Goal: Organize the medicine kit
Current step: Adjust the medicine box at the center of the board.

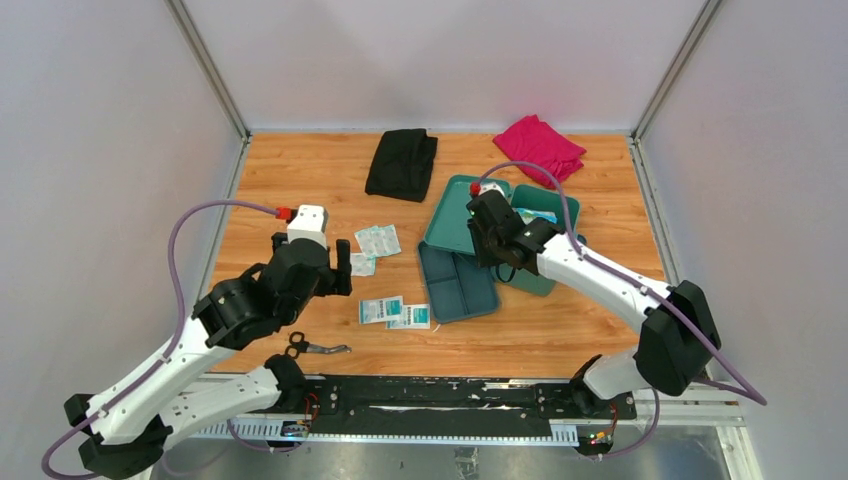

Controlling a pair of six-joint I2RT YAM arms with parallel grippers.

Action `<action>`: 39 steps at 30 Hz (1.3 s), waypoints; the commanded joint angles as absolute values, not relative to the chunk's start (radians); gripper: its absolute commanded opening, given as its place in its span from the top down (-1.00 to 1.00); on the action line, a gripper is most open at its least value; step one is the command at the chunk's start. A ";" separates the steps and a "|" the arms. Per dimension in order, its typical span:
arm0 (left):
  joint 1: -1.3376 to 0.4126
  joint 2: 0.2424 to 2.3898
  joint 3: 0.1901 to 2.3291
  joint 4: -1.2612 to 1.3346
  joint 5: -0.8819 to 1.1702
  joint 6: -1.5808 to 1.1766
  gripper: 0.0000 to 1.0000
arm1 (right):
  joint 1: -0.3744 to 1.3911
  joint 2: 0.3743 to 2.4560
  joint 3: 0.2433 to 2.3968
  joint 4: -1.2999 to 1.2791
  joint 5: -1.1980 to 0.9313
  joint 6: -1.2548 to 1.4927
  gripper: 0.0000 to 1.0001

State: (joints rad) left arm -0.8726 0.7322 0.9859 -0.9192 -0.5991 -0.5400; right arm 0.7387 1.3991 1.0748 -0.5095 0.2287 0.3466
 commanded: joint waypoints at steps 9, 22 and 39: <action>-0.870 0.805 0.936 -0.882 -0.729 -0.406 -0.79 | 0.602 1.539 1.164 -0.486 0.376 0.366 0.34; -0.870 0.813 0.898 -0.833 -0.759 -0.448 -0.84 | 0.551 1.449 1.143 -0.472 0.248 0.337 0.25; -0.869 0.566 0.929 -0.874 -0.885 -0.453 -0.84 | 0.880 1.577 1.227 -0.446 -0.101 0.192 -0.06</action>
State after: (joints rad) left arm -0.8726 0.6598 0.9253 -0.8433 -0.8127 -0.4248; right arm 0.7967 1.5047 1.1683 -0.4519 -0.0200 0.2977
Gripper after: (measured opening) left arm 0.918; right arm 0.512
